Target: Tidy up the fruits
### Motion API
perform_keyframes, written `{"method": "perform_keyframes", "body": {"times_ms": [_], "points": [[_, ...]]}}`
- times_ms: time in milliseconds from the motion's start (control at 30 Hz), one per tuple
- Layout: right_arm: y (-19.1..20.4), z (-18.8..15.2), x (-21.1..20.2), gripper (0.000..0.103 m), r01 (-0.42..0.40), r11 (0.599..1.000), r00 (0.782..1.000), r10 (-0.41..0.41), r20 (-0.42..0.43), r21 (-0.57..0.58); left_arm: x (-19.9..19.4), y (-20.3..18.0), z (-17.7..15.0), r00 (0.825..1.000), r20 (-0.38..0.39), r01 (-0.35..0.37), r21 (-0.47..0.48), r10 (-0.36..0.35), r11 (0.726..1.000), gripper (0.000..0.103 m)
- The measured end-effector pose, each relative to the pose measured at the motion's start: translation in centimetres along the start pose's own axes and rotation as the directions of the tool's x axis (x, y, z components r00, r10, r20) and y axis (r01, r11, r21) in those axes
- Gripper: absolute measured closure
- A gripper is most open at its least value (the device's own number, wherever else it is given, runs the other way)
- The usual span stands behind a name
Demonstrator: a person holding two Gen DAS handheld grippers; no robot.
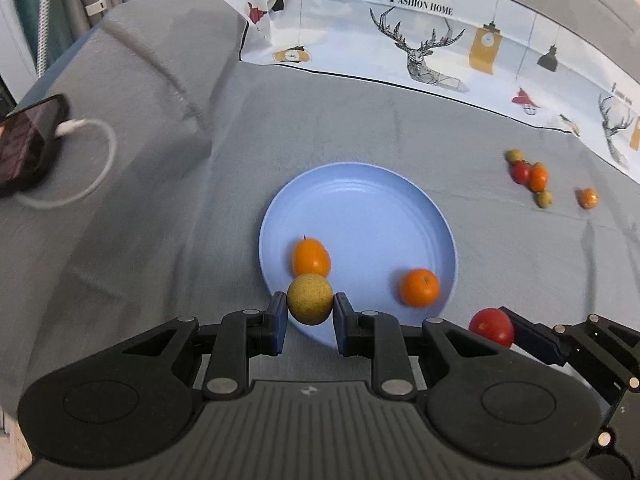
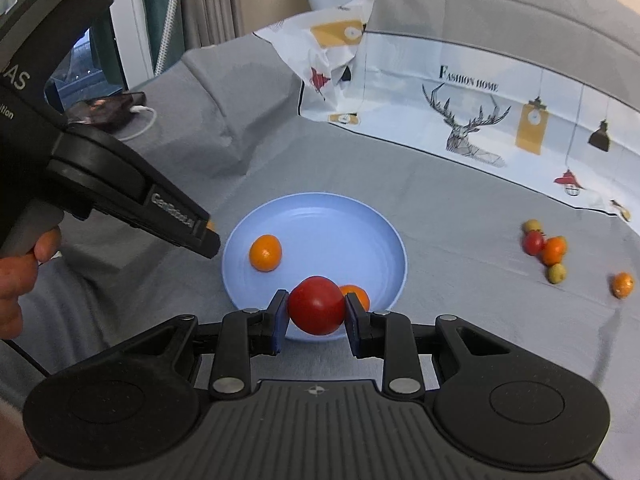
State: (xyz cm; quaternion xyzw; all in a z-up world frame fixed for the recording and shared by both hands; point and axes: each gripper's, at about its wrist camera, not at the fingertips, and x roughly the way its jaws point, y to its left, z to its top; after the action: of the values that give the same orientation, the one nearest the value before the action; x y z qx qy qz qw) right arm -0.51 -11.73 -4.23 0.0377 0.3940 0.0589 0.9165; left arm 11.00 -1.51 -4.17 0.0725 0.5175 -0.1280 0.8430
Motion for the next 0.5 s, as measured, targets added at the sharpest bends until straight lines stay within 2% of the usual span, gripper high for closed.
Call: {"method": "perform_keyframes", "body": {"times_ms": [300, 500], "points": [[-1.8, 1.4, 5.8, 0.072, -0.003, 1.0, 0.999, 0.003, -0.047, 0.014, 5.4, -0.5, 3.0, 0.999, -0.021, -0.029, 0.022, 0.029, 0.999, 0.076], [-2.2, 1.9, 8.4, 0.072, -0.003, 1.0, 0.998, 0.002, -0.068, -0.013, 8.5, -0.5, 4.2, 0.997, -0.063, -0.045, 0.03, 0.047, 0.999, 0.076]]}}
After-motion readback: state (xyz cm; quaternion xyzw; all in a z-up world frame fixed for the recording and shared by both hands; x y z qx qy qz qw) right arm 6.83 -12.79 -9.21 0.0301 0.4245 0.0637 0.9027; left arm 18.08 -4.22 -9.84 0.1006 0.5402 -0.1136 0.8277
